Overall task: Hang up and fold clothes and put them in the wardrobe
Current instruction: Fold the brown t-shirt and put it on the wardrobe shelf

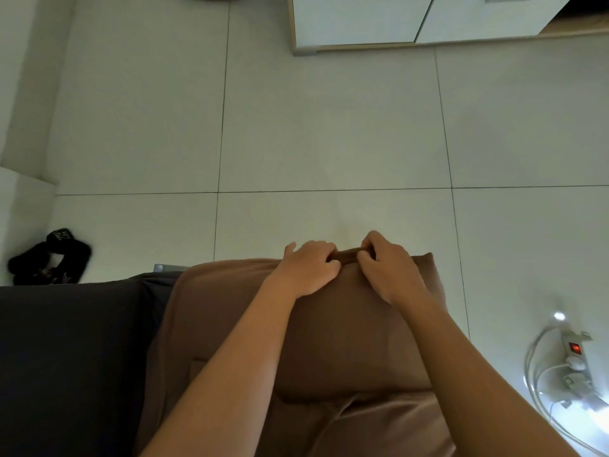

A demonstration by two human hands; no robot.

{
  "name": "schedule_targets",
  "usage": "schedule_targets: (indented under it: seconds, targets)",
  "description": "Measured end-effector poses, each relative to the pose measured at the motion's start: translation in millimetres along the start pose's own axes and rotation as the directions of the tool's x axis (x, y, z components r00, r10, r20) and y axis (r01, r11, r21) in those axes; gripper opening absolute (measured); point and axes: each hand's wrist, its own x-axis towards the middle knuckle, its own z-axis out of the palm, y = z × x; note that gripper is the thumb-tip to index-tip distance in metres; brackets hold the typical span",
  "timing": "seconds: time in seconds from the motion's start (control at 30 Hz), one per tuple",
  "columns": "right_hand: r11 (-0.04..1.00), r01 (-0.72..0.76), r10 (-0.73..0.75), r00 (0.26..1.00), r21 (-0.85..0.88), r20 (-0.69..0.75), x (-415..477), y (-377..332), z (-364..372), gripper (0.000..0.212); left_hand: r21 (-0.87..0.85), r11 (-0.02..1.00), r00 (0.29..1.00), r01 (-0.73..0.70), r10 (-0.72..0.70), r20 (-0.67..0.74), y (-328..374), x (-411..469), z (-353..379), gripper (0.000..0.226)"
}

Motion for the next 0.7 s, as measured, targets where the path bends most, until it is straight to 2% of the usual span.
schedule_targets:
  seconds: [0.1, 0.17, 0.27, 0.33, 0.43, 0.5, 0.57, 0.63, 0.7]
  targets:
    - [0.981, 0.056, -0.051, 0.998, 0.187, -0.032, -4.3, 1.4, -6.1, 0.006, -0.005, 0.999, 0.986, -0.043, 0.042, -0.163, 2.9, -0.7, 0.1, 0.009]
    - [0.97, 0.077, -0.064, 0.996, 0.229, -0.064, -10.2, 0.4, -10.9, 0.012, -0.016, 0.992, 0.934, -0.126, 0.113, -0.34, 4.9, -4.8, 1.7, 0.018]
    - [0.992, 0.057, -0.054, 0.998, 0.112, -0.03, -18.2, 1.1, -19.5, 0.02, 0.057, 0.967, 0.853, -0.249, 0.246, -0.46, 0.8, -14.6, 3.9, 0.028]
    - [1.0, 0.006, -0.006, 1.0, 0.022, -0.004, -20.7, 5.1, -25.3, 0.022, 0.163, 0.954, 0.815, -0.25, 0.299, -0.497, -4.5, -22.5, 3.5, 0.03]
    - [0.99, -0.045, 0.03, 0.993, -0.132, -0.114, -27.4, 12.5, -36.1, 0.013, 0.323, 0.937, 0.788, -0.135, 0.299, -0.537, -6.4, -35.6, -1.0, 0.02]
    - [0.981, -0.108, 0.068, 0.969, -0.158, -0.238, -38.3, 17.1, -39.1, 0.027, 0.397, 0.918, 0.837, -0.008, 0.223, -0.499, -6.3, -42.7, -1.9, 0.007]
    - [0.967, -0.197, 0.133, 0.93, -0.159, -0.342, -48.6, 23.4, -37.3, 0.034, 0.443, 0.89, 0.869, 0.111, 0.129, -0.477, -7.3, -47.4, -0.6, 0.022]
    - [0.938, -0.283, 0.179, 0.89, -0.201, -0.419, -60.9, 31.4, -30.9, 0.029, 0.429, 0.881, 0.865, 0.201, 0.046, -0.5, -7.8, -54.2, 2.3, 0.028]
    - [0.918, -0.365, 0.259, 0.849, -0.157, -0.459, -73.7, 40.5, -25.6, 0.02, 0.344, 0.898, 0.844, 0.274, -0.053, -0.534, -8.2, -63.4, 4.9, 0.03]
